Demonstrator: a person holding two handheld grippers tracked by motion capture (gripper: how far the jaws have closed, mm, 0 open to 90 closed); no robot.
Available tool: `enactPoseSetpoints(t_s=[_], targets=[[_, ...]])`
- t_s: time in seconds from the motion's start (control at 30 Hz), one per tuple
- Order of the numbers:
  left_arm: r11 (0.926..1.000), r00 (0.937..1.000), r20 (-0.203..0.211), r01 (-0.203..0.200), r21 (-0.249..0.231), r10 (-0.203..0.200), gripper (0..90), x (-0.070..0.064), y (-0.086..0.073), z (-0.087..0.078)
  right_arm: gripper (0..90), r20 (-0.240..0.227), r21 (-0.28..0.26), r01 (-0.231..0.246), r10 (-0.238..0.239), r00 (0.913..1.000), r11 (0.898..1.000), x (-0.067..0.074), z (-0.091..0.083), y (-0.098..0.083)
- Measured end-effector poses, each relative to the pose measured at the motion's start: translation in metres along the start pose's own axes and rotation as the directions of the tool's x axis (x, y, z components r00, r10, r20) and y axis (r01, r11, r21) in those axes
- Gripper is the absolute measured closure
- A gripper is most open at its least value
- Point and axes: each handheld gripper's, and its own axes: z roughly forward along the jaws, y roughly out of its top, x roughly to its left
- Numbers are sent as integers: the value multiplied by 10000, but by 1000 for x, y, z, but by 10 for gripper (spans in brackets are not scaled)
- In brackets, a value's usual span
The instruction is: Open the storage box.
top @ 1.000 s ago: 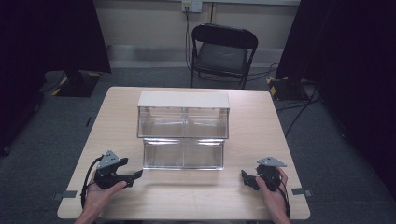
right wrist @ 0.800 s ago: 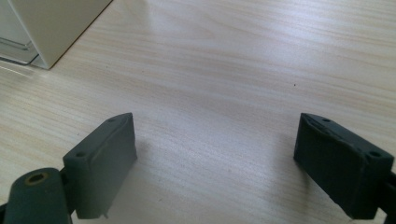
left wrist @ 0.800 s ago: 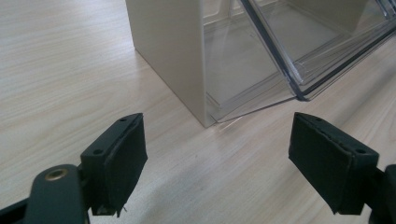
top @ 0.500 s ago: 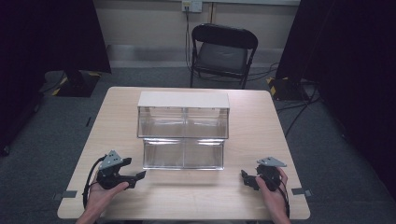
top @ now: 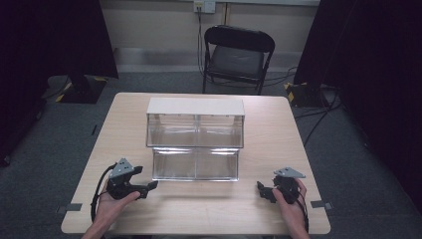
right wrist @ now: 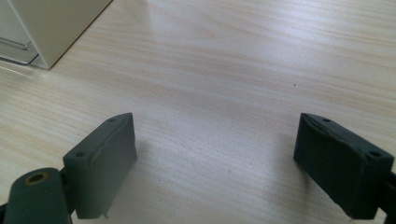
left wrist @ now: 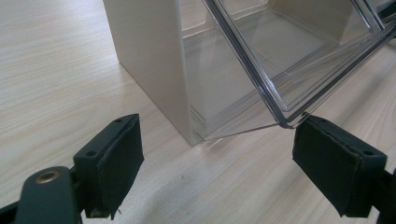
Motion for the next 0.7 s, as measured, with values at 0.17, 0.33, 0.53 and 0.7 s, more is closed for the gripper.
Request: enactPoseSetpoints(t_s=[0.17, 0.33, 0.53, 0.7], targets=[[9998, 9995, 258, 174, 8, -174, 157, 1, 0, 0, 121, 17, -1, -9, 9, 10000, 10000, 0, 0, 0], [10000, 9998, 181, 71, -25, -71, 161, -1, 1, -1, 121, 12, -3, -12, 12, 10000, 10000, 0, 0, 0], [9999, 9998, 134, -148, -83, 149, 175, -2, 1, -1, 121, 17, -1, -10, 10, 10000, 10000, 0, 0, 0], [9998, 9998, 142, -155, -128, 157, 189, -2, 0, -2, 121, 13, -2, -13, 13, 10000, 10000, 0, 0, 0]])
